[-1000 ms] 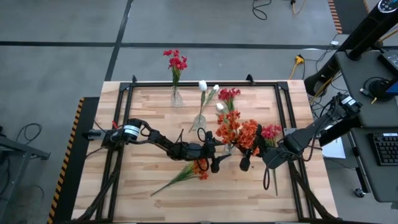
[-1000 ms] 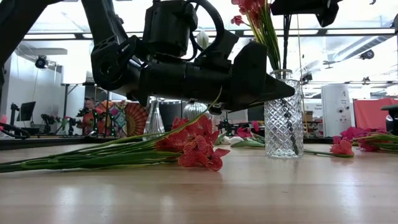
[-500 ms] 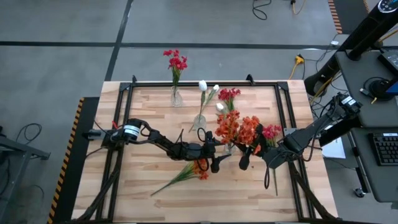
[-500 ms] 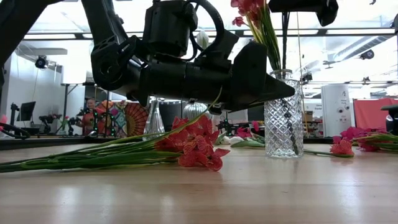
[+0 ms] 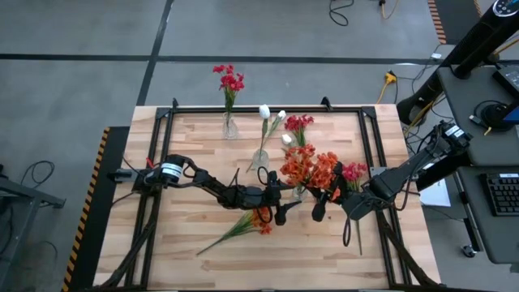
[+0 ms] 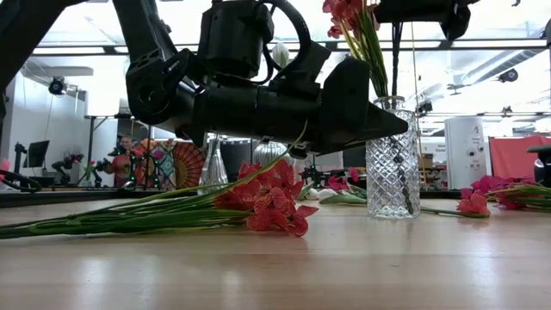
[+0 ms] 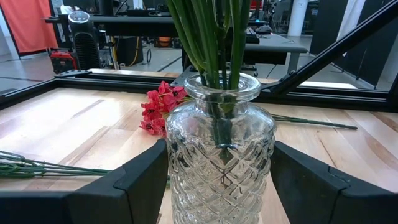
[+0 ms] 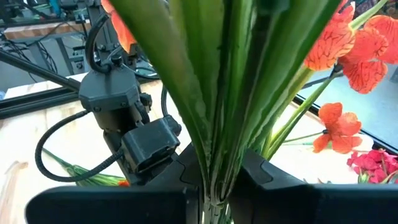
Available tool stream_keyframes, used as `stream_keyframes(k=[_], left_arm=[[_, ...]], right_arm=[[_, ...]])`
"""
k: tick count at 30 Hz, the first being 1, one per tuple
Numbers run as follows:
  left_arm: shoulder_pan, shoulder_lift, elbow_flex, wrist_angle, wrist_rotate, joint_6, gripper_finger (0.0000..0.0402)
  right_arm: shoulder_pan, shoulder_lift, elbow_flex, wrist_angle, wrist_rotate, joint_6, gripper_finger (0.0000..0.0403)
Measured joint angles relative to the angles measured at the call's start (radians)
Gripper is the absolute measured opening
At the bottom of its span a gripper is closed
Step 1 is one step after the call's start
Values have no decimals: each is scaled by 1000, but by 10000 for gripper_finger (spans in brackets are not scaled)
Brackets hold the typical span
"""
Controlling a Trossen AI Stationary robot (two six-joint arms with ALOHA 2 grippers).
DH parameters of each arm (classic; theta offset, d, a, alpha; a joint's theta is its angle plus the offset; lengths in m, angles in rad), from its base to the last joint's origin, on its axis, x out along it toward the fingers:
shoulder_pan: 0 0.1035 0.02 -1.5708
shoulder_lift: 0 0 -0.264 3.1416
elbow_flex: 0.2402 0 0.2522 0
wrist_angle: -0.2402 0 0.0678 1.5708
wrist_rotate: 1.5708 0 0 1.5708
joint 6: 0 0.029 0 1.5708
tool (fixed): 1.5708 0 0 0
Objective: Sort flowers into vase by color
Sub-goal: Put the middle left orange sprig flower into the bottom right transparent glass vase
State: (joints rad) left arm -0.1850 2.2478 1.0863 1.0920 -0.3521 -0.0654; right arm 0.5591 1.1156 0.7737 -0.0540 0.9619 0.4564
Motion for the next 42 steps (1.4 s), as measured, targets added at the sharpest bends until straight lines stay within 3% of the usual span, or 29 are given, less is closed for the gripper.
stream_keyframes(k=[42], left_arm=[[0,0,0,-1,0,0,245]], right_arm=[[-30,23,-81,7,-82,60,38]])
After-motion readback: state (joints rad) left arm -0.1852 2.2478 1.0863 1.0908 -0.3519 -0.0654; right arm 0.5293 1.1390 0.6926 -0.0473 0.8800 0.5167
